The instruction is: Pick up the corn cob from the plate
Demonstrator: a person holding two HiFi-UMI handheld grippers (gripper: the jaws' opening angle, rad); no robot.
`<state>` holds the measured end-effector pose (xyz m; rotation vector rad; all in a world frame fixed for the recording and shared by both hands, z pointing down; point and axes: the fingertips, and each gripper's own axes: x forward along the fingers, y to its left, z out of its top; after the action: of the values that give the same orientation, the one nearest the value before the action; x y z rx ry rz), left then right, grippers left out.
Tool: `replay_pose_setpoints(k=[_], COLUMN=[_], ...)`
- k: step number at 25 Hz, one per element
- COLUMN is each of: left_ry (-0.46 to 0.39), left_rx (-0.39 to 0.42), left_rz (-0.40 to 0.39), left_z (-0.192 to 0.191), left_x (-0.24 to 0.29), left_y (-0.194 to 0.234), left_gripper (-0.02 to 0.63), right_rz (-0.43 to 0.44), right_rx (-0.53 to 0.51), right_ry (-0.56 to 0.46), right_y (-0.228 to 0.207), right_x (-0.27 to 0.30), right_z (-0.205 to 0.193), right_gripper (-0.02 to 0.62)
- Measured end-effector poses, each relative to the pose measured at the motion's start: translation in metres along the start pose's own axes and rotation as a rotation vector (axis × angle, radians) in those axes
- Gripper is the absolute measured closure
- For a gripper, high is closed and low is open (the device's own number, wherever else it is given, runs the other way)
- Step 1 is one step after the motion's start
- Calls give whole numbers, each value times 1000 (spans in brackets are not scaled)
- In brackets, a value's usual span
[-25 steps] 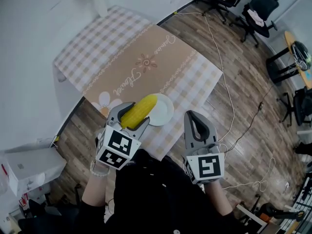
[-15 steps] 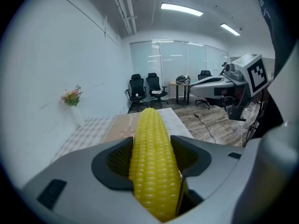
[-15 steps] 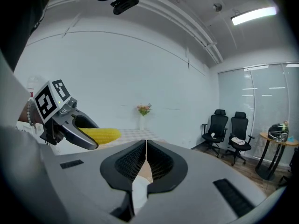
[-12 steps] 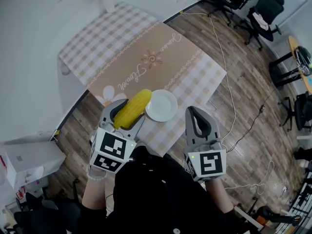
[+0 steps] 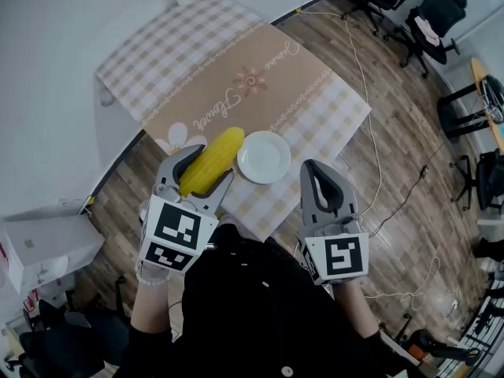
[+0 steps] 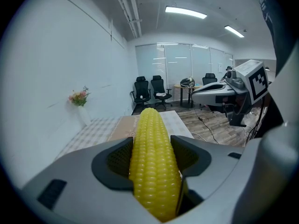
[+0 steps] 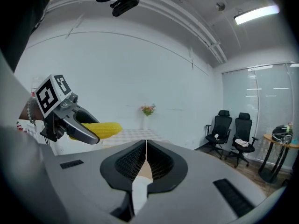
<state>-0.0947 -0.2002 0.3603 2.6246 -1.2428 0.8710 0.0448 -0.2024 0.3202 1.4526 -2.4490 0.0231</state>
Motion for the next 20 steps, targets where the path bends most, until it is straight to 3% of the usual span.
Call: replay_pose_setpoints(k=[20], left_ry=[-6], left_rx=[0], left_rz=[-3], left_z=[6], left_x=[7], left_y=[3], left_gripper=[348], right_rz=[-26], right_rx=[-8], right_ry=[14], right_y=[-7], right_x=[3], right_z=[1], right_gripper=[551])
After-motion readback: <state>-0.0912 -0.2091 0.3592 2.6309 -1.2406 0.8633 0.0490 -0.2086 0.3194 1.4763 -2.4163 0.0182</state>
